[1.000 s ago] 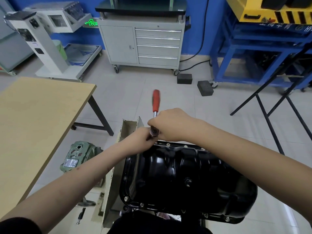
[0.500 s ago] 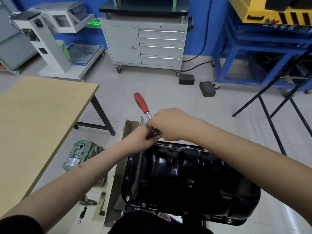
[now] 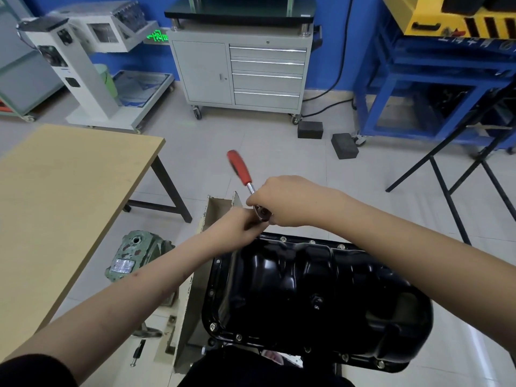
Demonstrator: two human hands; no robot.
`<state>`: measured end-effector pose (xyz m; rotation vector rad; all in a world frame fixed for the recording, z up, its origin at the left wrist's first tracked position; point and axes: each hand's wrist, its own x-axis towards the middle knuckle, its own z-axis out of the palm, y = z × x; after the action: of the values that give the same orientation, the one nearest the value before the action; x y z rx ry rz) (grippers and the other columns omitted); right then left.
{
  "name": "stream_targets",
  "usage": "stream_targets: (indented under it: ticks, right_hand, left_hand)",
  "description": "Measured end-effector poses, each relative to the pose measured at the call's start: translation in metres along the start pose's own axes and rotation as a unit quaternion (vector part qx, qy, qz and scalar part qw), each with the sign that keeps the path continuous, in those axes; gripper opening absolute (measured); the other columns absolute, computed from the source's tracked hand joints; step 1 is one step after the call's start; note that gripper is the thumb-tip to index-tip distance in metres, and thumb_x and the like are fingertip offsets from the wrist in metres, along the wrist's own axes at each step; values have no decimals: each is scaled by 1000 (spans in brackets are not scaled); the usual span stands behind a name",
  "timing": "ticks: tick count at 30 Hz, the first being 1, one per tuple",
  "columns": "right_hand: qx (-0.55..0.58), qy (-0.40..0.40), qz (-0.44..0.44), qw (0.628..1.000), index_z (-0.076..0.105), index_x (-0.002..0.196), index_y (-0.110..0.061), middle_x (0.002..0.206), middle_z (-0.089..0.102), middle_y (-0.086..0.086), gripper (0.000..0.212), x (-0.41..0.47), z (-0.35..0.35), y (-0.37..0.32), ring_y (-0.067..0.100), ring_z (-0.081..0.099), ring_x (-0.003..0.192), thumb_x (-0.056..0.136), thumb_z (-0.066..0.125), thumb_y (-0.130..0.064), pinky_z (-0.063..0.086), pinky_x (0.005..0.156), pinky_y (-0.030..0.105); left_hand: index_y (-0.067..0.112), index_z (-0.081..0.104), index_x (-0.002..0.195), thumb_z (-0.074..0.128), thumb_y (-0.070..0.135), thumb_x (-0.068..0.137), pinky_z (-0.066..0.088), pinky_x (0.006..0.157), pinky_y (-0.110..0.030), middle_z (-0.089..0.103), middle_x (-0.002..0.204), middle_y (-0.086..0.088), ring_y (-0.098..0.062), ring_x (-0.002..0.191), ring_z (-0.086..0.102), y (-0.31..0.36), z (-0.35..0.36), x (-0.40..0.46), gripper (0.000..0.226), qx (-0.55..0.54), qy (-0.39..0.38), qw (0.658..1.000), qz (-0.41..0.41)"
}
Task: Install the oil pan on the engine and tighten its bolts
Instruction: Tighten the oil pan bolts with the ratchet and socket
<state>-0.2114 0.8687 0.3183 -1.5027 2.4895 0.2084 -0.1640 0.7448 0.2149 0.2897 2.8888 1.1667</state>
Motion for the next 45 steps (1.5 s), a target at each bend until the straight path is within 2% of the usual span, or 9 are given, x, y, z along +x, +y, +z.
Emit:
stream_targets:
  ticks: [3, 5, 9, 14, 21, 29, 36, 39, 45]
  right_hand:
    - [-5, 26, 34, 999, 61, 97, -15, 85, 57, 4, 22, 2, 1, -1, 24, 51, 76, 87, 54, -33, 33, 57, 27]
    - [5, 33, 57, 998, 58, 88, -16, 70, 45, 0, 25, 2, 4, -2, 22, 42, 68, 89, 50, -40, 27, 52, 25]
    - [15, 38, 51, 998, 47, 80, -19, 73, 41, 0, 16, -1, 7, -1, 22, 43, 71, 89, 50, -32, 23, 50, 27]
    - [9, 6, -6, 1000, 57, 114, -23, 101, 59, 3, 32, 0, 1, 2, 23, 54, 92, 86, 48, -11, 32, 60, 28]
    - [-15, 20, 61, 998, 59, 93, -12, 73, 43, 1, 28, 9, 3, -8, 21, 45, 71, 88, 51, -38, 22, 47, 24]
    - [-7, -6, 19, 1000, 56, 112, -16, 101, 58, 6, 28, 2, -2, -4, 22, 43, 77, 87, 45, -7, 29, 53, 27]
    - [-20, 5, 60, 998, 61, 91, -11, 84, 55, 4, 19, 7, 3, -10, 21, 43, 68, 88, 53, -29, 20, 45, 23]
    - [-15, -15, 59, 998, 52, 86, -15, 78, 44, 1, 5, 4, 1, -9, 21, 42, 69, 89, 50, -17, 20, 45, 24]
    - [-21, -20, 3, 1000, 55, 113, -16, 91, 51, 5, 28, 1, -3, -5, 24, 50, 84, 88, 46, -8, 33, 56, 28]
  left_hand:
    - [25, 32, 53, 53, 10, 88, 32, 46, -12, 36, 42, 11, -6, 42, 36, -4, 2, -3, 44, -11, 39, 998, -49]
    - [27, 30, 52, 51, 4, 87, 33, 46, -11, 38, 37, 10, -5, 41, 37, -5, 3, -3, 47, -21, 64, 996, -62]
    - [28, 31, 56, 49, 1, 87, 33, 48, -11, 35, 46, 13, -6, 43, 32, -3, 0, -4, 45, 4, 30, 999, -22]
    - [0, 52, 73, 46, 13, 94, 28, 52, -17, 46, 58, -2, -12, 54, 39, -2, -2, -3, 25, 4, -37, 999, -3]
    - [23, 29, 52, 50, 5, 88, 31, 46, -15, 31, 43, 12, -8, 43, 33, -11, 3, -6, 46, -16, 49, 996, -79]
    - [35, 32, 58, 46, 9, 94, 32, 49, -9, 34, 47, 13, 1, 45, 44, 1, 1, -2, 46, 2, -17, 1000, -15]
    - [26, 28, 54, 48, 11, 92, 32, 48, -12, 34, 46, 11, -6, 44, 31, -7, 1, -7, 45, 19, 25, 997, -67]
    - [26, 27, 57, 45, 10, 93, 30, 47, -13, 32, 46, 8, -7, 43, 28, -4, 1, -8, 44, 41, 4, 998, -53]
    - [8, 49, 72, 43, 11, 94, 27, 56, -21, 44, 60, 1, -16, 57, 39, 5, -3, -3, 23, 44, -56, 997, -36]
